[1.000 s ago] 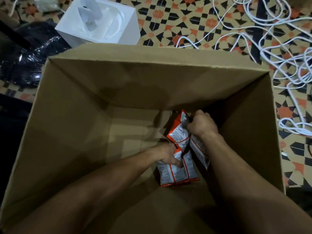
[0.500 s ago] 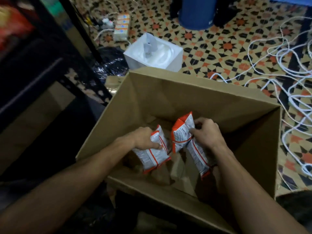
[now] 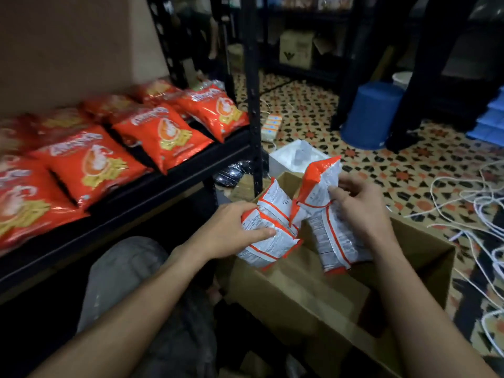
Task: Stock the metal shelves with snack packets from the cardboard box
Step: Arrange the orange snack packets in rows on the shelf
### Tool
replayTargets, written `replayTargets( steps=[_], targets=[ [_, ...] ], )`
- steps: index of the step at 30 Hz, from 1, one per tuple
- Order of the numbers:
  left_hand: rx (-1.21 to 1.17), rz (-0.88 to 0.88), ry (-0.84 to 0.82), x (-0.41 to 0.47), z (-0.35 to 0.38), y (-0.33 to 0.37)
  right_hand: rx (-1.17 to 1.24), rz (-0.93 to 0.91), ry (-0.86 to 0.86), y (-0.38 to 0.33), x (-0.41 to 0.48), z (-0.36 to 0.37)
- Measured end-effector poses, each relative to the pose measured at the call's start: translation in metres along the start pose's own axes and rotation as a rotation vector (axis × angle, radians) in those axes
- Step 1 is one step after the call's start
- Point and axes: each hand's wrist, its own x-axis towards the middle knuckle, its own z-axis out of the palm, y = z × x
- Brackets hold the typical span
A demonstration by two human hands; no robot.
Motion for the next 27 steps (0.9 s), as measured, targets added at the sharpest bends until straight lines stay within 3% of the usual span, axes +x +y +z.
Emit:
replayTargets(
  steps=[4,9,16,20,27],
  targets=[
    [0.030,0.038,0.112,-0.042,-0.047,0.019,0.048,-0.191,-0.019,-0.066,-0.005,0.018],
    [0.046,0.003,0.114,-0.084,-0.106,0.034,0.132,-0.350,-0.026,-0.142,-0.013,0.043],
    [0.031,-0.030,0.309,-0.157,-0.197,0.036,0.236,-0.533,-0.164,-0.240,-0.032,0.117],
    [-0.055,-0.061,0.437,-0.190,-0.243,0.025,0.290,-0.520,-0.239,-0.280,-0.038,0.162],
    [-0.202,-0.156,0.822,-0.252,-0.314,-0.024,0.495,-0.381,-0.342,-0.325,-0.055,0.253]
  ],
)
